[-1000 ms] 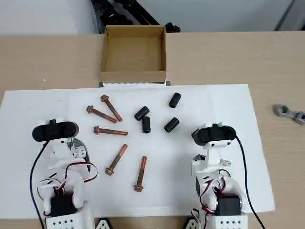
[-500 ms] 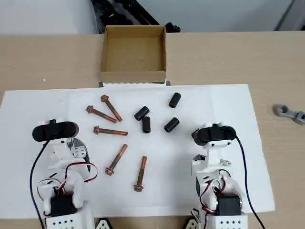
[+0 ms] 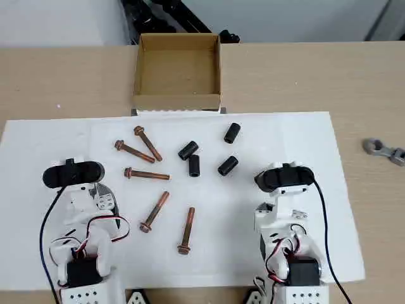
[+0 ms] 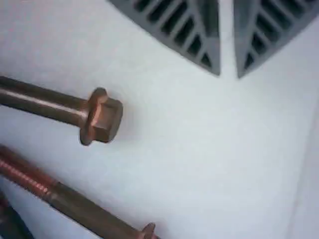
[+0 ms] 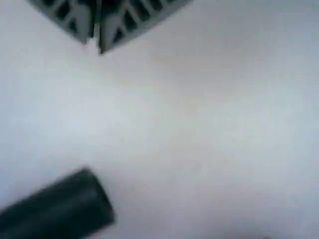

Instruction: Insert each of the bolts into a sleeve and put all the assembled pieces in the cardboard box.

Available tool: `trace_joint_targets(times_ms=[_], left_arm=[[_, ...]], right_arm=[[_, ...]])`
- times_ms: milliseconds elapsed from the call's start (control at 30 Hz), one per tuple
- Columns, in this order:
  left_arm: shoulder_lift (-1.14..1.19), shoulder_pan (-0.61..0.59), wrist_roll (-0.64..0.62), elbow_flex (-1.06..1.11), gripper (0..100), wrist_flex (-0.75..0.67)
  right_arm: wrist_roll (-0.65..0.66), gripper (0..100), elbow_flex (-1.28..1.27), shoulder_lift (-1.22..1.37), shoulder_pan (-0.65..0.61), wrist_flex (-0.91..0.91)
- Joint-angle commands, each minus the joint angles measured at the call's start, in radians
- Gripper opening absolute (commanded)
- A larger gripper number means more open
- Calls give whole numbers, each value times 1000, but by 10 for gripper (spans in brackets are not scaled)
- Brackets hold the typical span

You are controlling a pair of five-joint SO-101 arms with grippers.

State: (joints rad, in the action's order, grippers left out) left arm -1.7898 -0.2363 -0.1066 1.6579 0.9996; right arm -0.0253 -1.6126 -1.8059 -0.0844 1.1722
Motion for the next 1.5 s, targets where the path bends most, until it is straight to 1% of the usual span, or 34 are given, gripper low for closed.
trace_joint_targets(times_ms=[0,167,833,1467], left_arm=[[-9,8,-6,-18,6,3],[-9,8,-6,-18,6,3],[-9,8,-6,-18,6,3],[-9,8,-6,-18,6,3]], right_arm=[[-12,4,20,-8,-1,-42],[-12,9,-3,-8,-2,1],[-8,12,0,-8,-1,8],[-12,12,21,-8,-39,13]])
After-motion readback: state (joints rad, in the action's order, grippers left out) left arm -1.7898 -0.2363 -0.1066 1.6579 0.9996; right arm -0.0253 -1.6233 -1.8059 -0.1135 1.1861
